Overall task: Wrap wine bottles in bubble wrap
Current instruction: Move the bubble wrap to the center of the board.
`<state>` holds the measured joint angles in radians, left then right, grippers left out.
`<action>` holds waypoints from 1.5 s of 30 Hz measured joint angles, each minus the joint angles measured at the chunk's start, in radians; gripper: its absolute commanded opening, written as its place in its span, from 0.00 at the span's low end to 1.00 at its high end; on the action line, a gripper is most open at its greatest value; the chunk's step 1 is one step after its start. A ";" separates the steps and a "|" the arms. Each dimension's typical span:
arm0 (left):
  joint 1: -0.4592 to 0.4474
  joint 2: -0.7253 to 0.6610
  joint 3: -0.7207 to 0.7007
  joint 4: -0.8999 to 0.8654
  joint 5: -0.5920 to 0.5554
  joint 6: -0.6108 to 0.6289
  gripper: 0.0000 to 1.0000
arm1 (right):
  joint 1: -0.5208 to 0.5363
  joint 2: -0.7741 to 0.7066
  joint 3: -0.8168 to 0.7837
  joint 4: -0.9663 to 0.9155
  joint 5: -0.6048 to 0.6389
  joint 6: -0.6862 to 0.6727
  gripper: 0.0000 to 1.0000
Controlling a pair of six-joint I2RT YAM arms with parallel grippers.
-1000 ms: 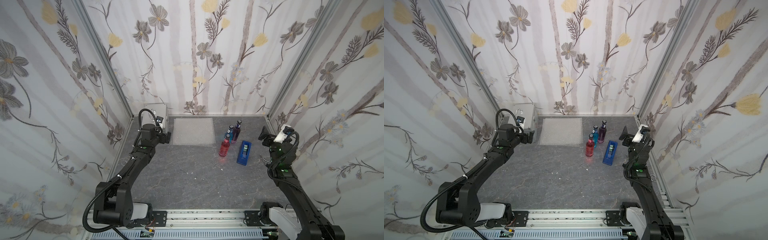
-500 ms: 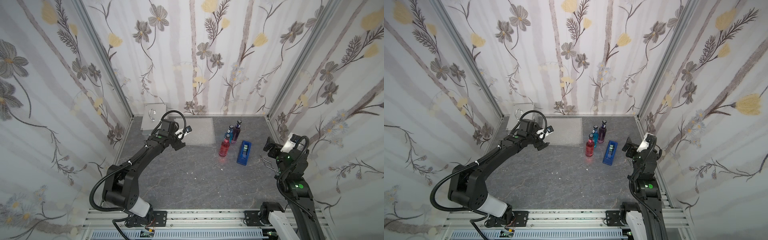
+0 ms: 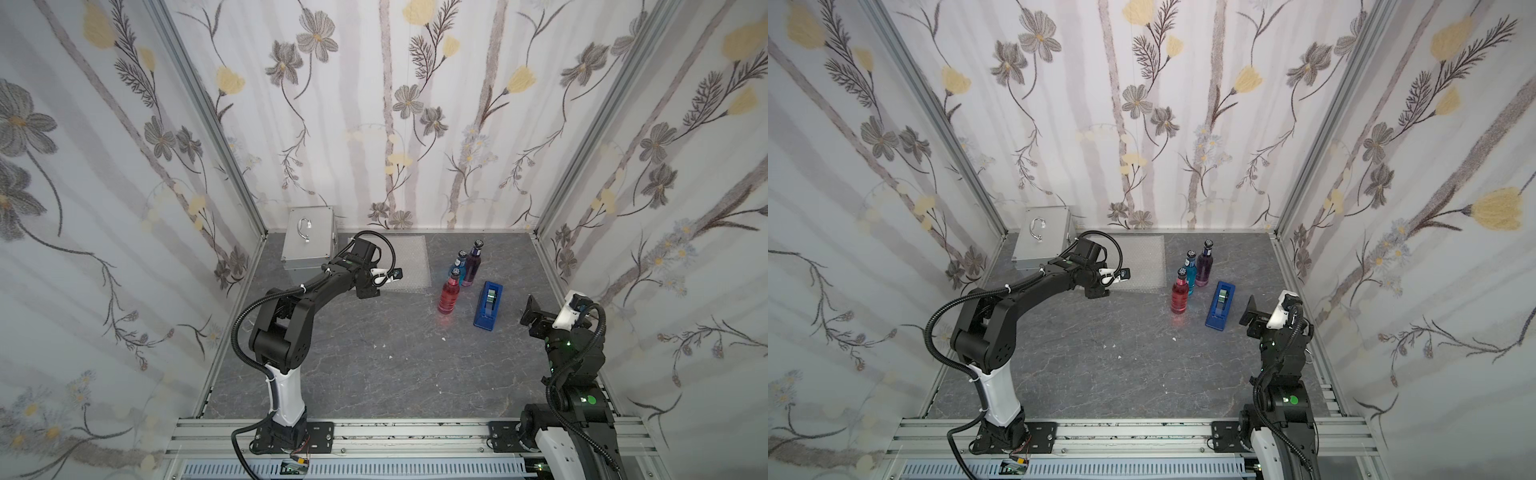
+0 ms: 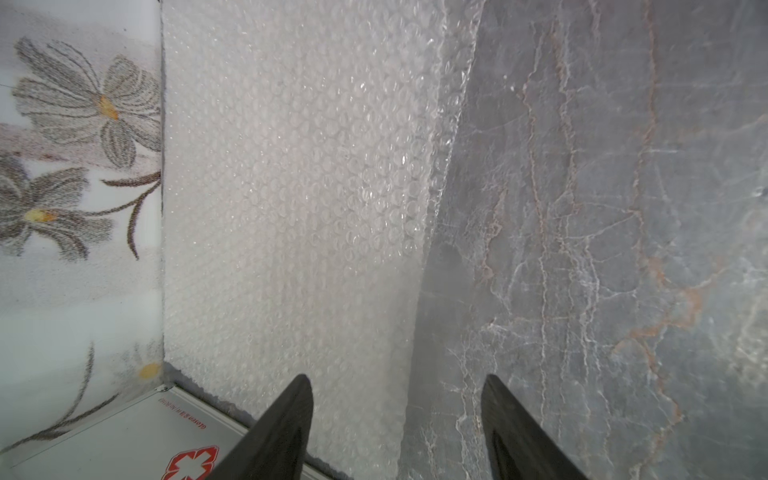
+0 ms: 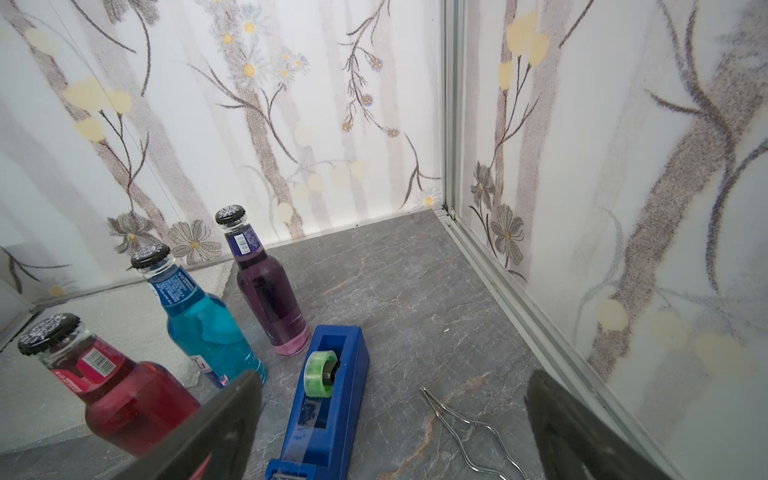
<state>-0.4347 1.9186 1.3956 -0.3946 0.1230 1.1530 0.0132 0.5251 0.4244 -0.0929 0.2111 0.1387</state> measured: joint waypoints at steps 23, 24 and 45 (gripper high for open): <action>-0.005 0.175 0.045 0.077 -0.075 0.100 0.31 | 0.039 0.000 -0.017 0.028 0.019 -0.005 1.00; -0.005 0.175 0.045 0.077 -0.077 0.100 0.27 | 0.039 0.000 -0.017 0.028 0.021 -0.005 1.00; -0.004 0.090 0.045 0.071 -0.068 0.103 0.00 | 0.052 0.009 -0.019 0.028 0.030 -0.005 1.00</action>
<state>-0.4385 2.0083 1.4406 -0.3233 0.0547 1.2560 0.0650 0.5339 0.4053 -0.0647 0.2409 0.1337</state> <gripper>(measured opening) 0.051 0.996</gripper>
